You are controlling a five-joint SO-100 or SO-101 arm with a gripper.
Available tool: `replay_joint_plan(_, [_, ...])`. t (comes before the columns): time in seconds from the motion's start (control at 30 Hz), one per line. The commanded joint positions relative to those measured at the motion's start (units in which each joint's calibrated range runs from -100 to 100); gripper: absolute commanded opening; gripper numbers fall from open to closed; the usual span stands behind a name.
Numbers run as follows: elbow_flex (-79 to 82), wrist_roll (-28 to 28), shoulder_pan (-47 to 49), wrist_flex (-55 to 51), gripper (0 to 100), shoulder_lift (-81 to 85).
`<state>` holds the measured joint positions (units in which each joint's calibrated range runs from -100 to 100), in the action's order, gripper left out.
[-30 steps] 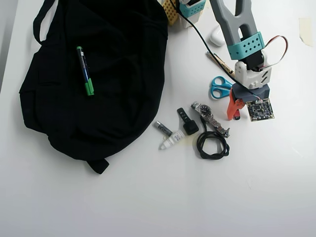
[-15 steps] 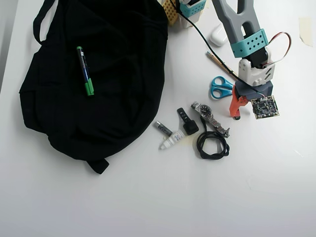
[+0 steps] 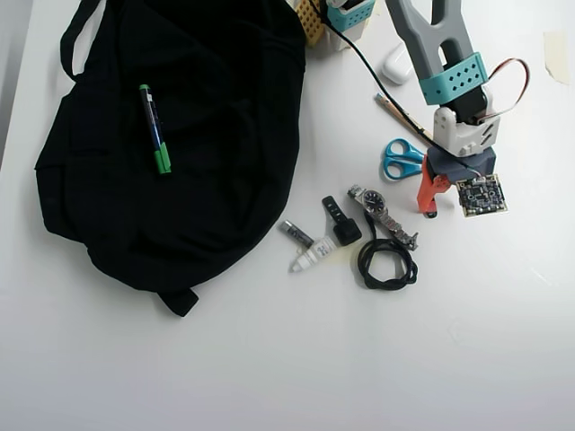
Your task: Put the usb stick into the black bag
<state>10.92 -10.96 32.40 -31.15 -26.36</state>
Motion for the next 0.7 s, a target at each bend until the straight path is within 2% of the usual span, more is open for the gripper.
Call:
replay_joint_plan(0.0, [1.8,-0.4,0.3,-1.2,15,-0.7])
replay_joint_plan(0.1, [2.1,-0.4,0.3,-1.2,1,-0.6])
replay_joint_plan(0.67, [2.9,-0.2,0.4,-1.2,4,0.5])
